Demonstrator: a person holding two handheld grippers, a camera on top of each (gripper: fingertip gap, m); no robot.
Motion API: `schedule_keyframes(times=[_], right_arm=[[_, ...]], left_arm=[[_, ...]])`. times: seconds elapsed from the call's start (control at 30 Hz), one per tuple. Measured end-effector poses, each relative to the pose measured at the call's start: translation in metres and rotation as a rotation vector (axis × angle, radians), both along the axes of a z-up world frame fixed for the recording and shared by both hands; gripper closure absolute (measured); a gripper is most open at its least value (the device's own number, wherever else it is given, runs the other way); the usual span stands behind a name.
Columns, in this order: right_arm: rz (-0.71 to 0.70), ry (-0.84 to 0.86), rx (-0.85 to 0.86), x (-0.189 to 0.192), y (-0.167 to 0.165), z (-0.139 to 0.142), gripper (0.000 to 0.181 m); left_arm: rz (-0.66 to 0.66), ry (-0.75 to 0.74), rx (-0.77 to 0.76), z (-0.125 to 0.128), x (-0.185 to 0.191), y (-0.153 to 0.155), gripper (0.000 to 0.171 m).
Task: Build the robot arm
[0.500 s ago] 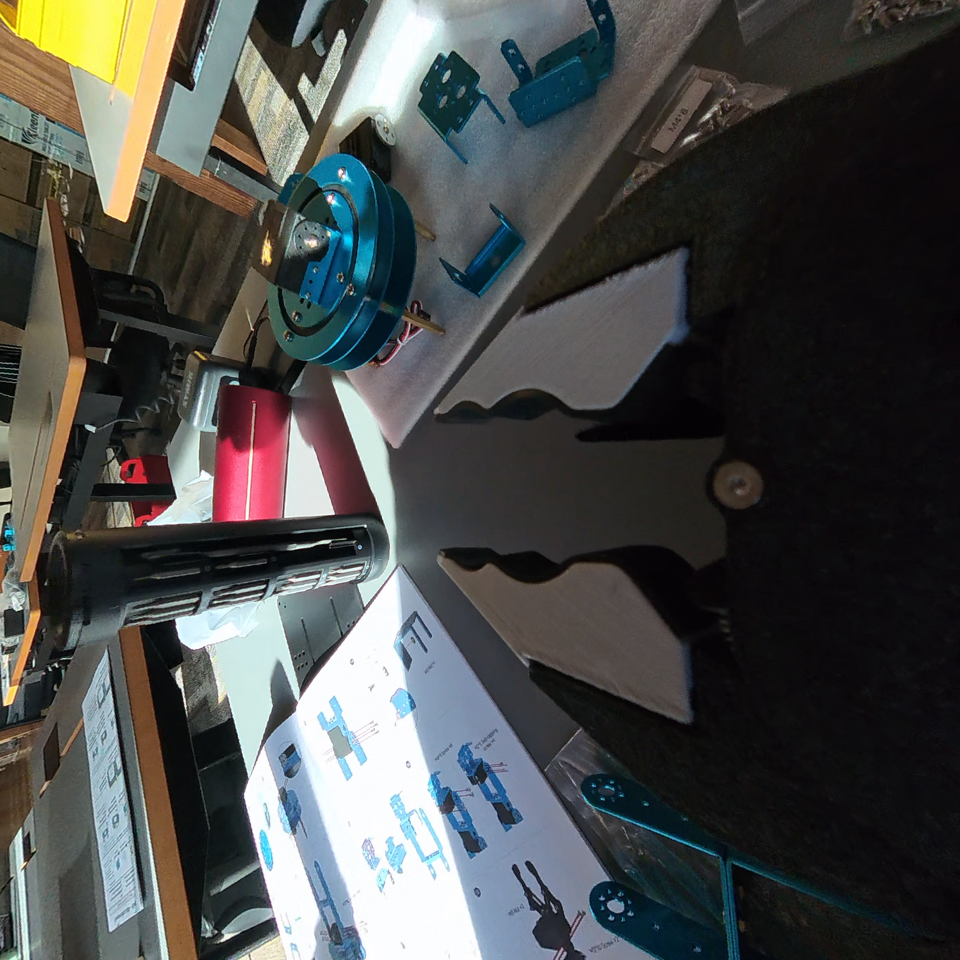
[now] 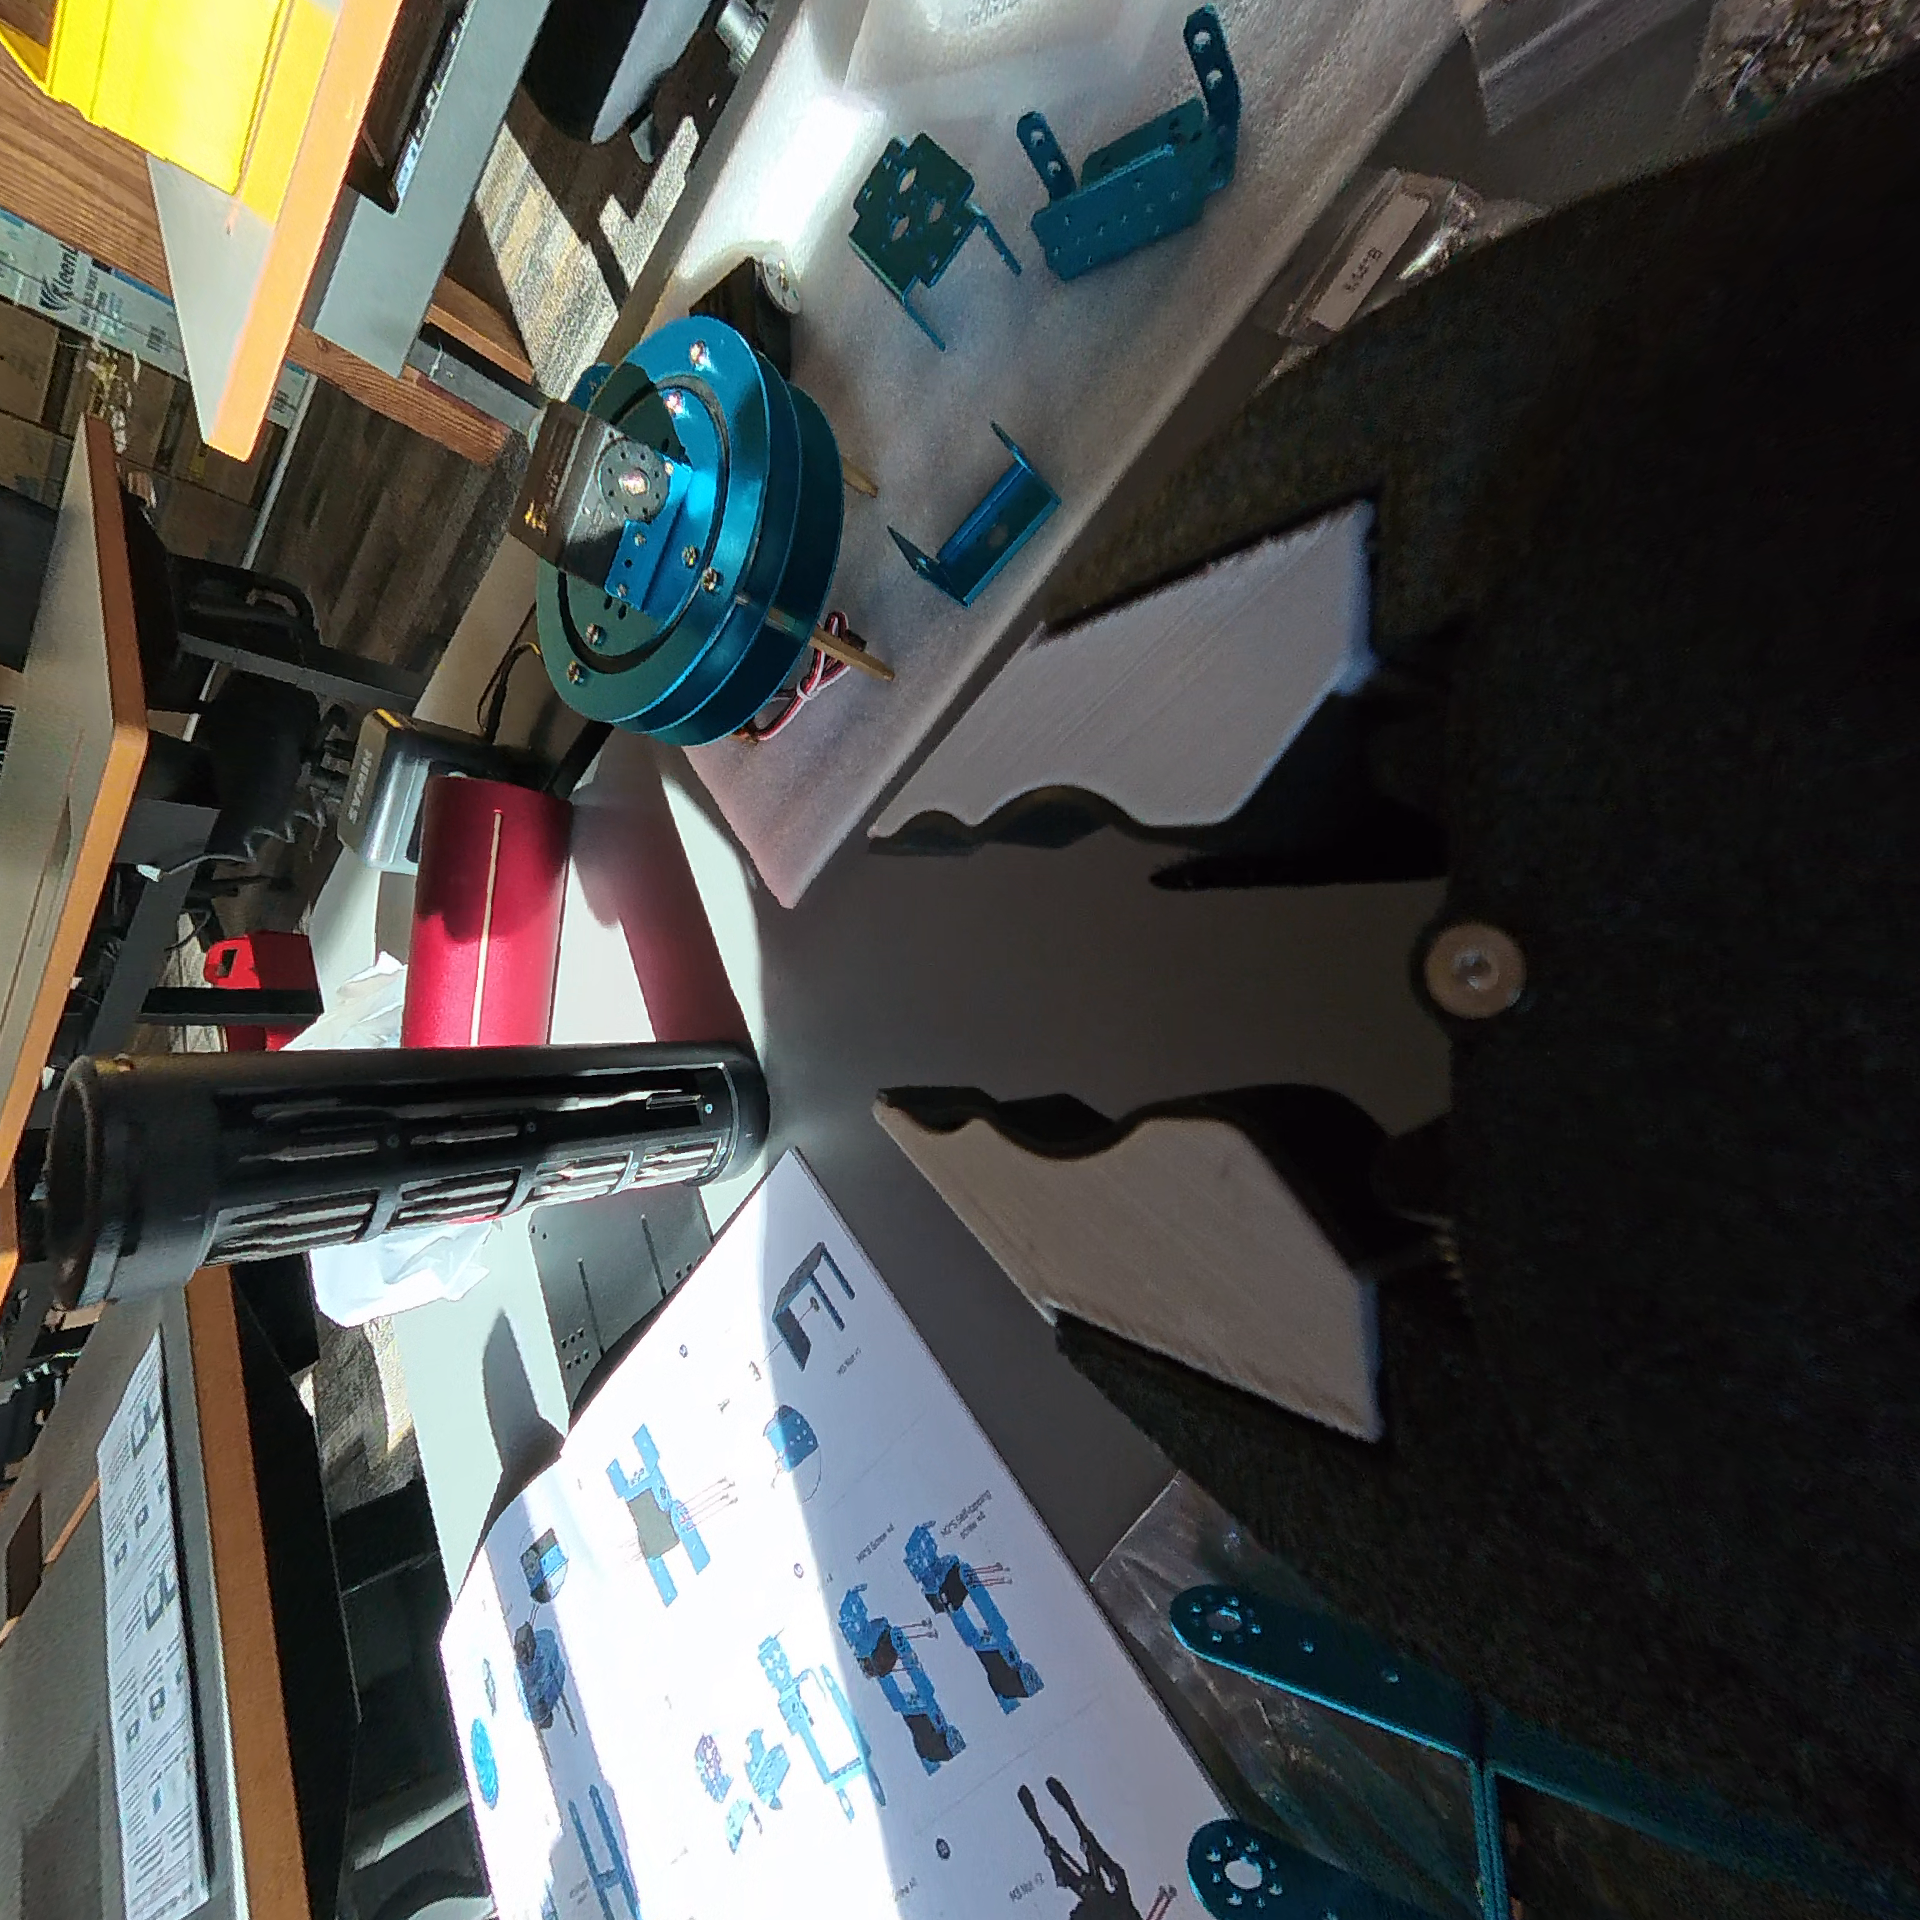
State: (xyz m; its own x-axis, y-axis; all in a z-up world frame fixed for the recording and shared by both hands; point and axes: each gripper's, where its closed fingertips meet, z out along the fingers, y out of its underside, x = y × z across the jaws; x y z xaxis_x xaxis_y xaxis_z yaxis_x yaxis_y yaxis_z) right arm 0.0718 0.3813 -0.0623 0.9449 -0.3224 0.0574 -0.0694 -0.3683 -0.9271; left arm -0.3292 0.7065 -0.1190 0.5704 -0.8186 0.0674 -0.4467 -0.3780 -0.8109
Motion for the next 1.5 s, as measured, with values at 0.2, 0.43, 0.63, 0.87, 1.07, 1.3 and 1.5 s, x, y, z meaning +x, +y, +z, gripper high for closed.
schedule_keyframes(times=[0.2,0.43,0.63,0.87,1.07,1.3,1.5], right_arm=[[-0.005,-0.015,-0.011,0.001,0.002,-0.001,0.135],[-0.007,-0.016,-0.042,0.002,0.004,-0.010,0.138],[-0.006,-0.016,-0.047,0.002,0.004,-0.012,0.139],[-0.002,-0.019,-0.067,0.001,0.006,-0.017,0.140],[0.001,-0.030,-0.073,0.000,0.007,-0.016,0.140],[0.001,-0.030,-0.078,-0.001,0.007,-0.018,0.140],[0.003,-0.026,-0.085,-0.001,0.008,-0.020,0.141]], left_arm=[[-0.035,-0.003,0.031,0.000,0.009,-0.004,0.115],[-0.028,0.010,0.039,-0.003,0.007,-0.002,0.115],[-0.031,0.016,0.041,-0.004,0.007,-0.002,0.115],[-0.025,0.022,0.054,-0.004,0.006,-0.001,0.115],[-0.032,0.022,0.056,-0.004,0.007,-0.002,0.115],[-0.040,0.034,0.068,-0.004,0.008,-0.004,0.115],[-0.033,0.036,0.070,-0.004,0.006,-0.003,0.115]])
